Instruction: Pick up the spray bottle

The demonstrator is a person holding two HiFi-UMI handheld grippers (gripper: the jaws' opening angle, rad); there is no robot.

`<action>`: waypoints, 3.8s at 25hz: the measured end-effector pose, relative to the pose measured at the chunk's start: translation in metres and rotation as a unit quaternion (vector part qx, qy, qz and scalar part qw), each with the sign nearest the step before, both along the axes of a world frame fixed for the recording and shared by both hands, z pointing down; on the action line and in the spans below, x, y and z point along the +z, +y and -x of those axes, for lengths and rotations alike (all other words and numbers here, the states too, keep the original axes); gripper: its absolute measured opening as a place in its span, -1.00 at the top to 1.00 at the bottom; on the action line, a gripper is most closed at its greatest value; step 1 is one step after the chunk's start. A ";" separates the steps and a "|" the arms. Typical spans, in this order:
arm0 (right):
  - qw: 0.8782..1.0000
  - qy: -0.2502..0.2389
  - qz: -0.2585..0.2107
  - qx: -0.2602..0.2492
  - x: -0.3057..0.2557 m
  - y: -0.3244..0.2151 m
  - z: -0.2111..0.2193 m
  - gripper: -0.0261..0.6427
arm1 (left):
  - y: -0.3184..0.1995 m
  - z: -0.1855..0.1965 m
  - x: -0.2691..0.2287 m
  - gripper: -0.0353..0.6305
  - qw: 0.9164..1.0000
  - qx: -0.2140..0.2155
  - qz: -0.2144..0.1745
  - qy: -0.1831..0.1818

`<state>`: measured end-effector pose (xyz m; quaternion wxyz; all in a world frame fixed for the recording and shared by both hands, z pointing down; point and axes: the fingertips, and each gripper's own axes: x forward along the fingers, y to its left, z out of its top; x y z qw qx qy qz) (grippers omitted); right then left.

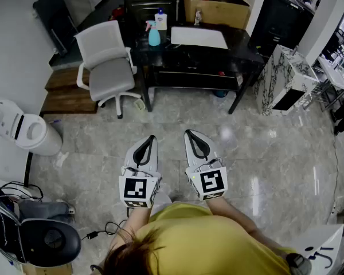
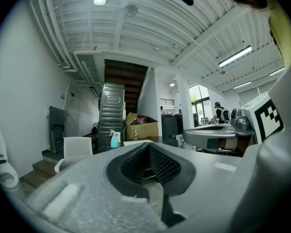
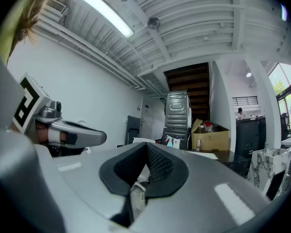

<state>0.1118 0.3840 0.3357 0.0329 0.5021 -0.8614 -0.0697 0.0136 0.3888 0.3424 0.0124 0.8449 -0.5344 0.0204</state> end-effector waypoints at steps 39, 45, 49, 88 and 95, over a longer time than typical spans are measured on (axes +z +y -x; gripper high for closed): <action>0.997 -0.002 0.041 0.062 0.047 -0.339 0.090 0.50 | -0.348 0.092 0.043 0.88 0.994 0.093 0.025 0.041; 0.998 -0.001 0.033 0.057 0.041 -0.369 0.100 0.50 | -0.367 0.098 0.041 0.88 0.994 0.097 0.022 0.044; 0.999 -0.002 0.017 0.050 0.035 -0.399 0.107 0.50 | -0.391 0.102 0.042 0.88 0.994 0.098 0.015 0.042; 0.990 0.023 0.109 -0.088 0.124 -0.774 0.110 0.15 | -0.758 0.079 0.090 0.88 0.996 0.003 0.066 0.056; 0.986 0.036 0.139 -0.084 0.143 -0.785 0.117 0.03 | -0.779 0.092 0.106 0.88 0.993 0.020 0.096 0.060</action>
